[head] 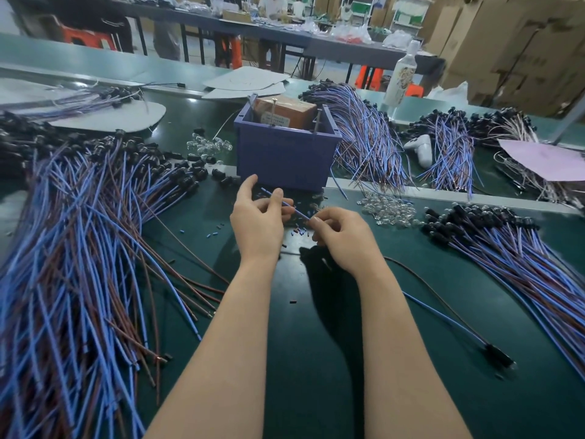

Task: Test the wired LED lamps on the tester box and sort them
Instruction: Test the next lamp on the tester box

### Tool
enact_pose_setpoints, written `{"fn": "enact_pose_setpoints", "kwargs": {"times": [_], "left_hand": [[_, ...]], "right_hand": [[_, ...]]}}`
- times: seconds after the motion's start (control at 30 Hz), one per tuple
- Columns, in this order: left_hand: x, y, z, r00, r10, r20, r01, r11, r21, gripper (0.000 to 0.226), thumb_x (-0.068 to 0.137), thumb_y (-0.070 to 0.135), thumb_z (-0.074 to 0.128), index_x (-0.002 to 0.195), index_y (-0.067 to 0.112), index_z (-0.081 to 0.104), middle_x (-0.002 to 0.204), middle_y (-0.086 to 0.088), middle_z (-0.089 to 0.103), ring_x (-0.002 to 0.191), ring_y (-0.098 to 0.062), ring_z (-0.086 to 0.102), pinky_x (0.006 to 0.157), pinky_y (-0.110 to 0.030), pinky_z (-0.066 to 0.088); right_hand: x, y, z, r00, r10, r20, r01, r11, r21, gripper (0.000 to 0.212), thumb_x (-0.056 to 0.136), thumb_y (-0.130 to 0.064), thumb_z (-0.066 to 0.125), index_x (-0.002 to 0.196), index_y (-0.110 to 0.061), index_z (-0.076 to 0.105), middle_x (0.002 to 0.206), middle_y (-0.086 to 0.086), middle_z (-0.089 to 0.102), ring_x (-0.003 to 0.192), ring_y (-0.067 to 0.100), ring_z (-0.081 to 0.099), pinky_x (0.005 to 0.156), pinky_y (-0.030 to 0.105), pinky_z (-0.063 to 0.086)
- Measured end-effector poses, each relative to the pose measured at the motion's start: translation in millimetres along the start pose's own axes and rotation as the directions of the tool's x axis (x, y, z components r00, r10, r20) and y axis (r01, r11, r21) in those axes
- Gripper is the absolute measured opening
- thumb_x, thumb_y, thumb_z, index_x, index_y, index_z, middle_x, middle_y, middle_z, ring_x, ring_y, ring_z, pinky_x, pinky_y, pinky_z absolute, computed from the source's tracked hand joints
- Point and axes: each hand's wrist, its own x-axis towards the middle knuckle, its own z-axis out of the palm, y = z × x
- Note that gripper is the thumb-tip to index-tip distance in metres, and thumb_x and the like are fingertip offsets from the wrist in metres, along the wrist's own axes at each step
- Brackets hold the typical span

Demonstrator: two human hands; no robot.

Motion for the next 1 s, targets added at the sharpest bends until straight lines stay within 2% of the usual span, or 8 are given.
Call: {"fn": "enact_pose_setpoints", "kwargs": {"times": [0.13,0.33,0.47,0.67,0.8,0.87,0.93,1.0], "left_hand": [[0.9,0.1,-0.6,1.0,0.005,-0.018,-0.004,0.999,0.036,0.007,0.094,0.011,0.056,0.1,0.008,0.058,0.07,-0.001,0.067,0.053,0.001,0.063,0.06,-0.018,0.053],[0.6,-0.3,0.7,0.999,-0.02,-0.038,0.023,0.997,0.073,0.013,0.094,0.013,0.057,0.084,0.005,0.059,0.067,0.002,0.066,0.054,0.0,0.065,0.054,-0.012,0.051],[-0.1,-3.7,-1.7,0.999,0.027,0.026,-0.034,0.943,0.331,0.022,0.094,0.024,0.058,0.074,0.014,0.057,0.057,0.008,0.062,0.049,0.0,0.06,0.057,-0.012,0.047],[-3.1,-3.8,-0.9,0.999,0.032,0.022,-0.038,0.863,0.504,0.028,0.096,0.032,0.053,0.08,0.01,0.059,0.056,0.009,0.059,0.067,-0.019,0.061,0.07,-0.029,0.048],[1.0,0.0,-6.9,0.995,0.026,-0.093,0.022,0.873,0.486,0.03,0.096,0.032,0.052,0.076,0.011,0.059,0.057,0.006,0.061,0.062,-0.016,0.061,0.068,-0.025,0.044],[7.8,2.4,-15.5,0.981,0.037,-0.191,0.054,0.892,0.448,0.03,0.097,0.031,0.051,0.078,0.01,0.06,0.061,0.002,0.064,0.059,-0.011,0.059,0.067,-0.024,0.044],[9.2,4.4,-17.7,0.975,0.052,-0.214,0.039,0.916,0.399,0.022,0.097,0.024,0.052,0.084,0.009,0.06,0.07,-0.001,0.065,0.068,-0.015,0.062,0.072,-0.028,0.048],[4.6,5.1,-11.5,0.986,0.098,-0.134,-0.034,0.909,0.415,0.012,0.094,0.012,0.053,0.097,0.008,0.064,0.098,-0.005,0.064,0.091,-0.019,0.061,0.088,-0.03,0.046]], "right_hand": [[-0.3,2.9,-8.0,1.0,0.028,-0.002,-0.028,0.999,-0.028,0.011,0.093,-0.023,0.057,0.084,-0.021,0.063,0.07,-0.005,0.064,0.076,0.016,0.061,0.065,0.02,0.043],[0.2,4.1,-8.8,0.999,0.006,-0.043,-0.008,0.998,-0.064,0.009,0.092,-0.024,0.058,0.084,-0.024,0.063,0.069,-0.008,0.057,0.064,0.006,0.049,0.057,0.011,0.037],[1.9,5.9,-11.9,0.988,-0.011,-0.152,0.006,0.999,-0.038,0.009,0.092,-0.022,0.058,0.085,-0.02,0.064,0.068,-0.01,0.056,0.061,0.002,0.047,0.052,0.003,0.034],[2.4,7.2,-8.9,0.987,0.035,-0.156,-0.036,0.999,-0.008,0.011,0.092,-0.021,0.058,0.092,-0.014,0.067,0.074,-0.006,0.06,0.076,0.017,0.06,0.073,0.024,0.046],[5.7,14.2,-14.6,0.976,0.047,-0.211,-0.056,0.998,-0.036,0.01,0.092,-0.019,0.058,0.087,-0.015,0.065,0.07,-0.011,0.057,0.07,0.01,0.055,0.062,0.015,0.038],[7.7,18.8,-23.2,0.95,0.08,-0.302,-0.071,0.997,0.04,0.011,0.091,-0.019,0.058,0.082,-0.018,0.063,0.069,-0.009,0.057,0.072,0.013,0.054,0.066,0.02,0.037],[8.0,17.0,-22.9,0.937,0.088,-0.338,-0.039,0.988,0.148,0.014,0.091,-0.018,0.058,0.079,-0.02,0.062,0.068,-0.006,0.059,0.073,0.015,0.056,0.07,0.026,0.043],[7.4,9.6,-13.6,0.946,0.064,-0.319,0.004,0.978,0.208,0.015,0.093,-0.015,0.055,0.081,-0.02,0.062,0.068,-0.006,0.06,0.069,0.01,0.058,0.071,0.024,0.046]]}}
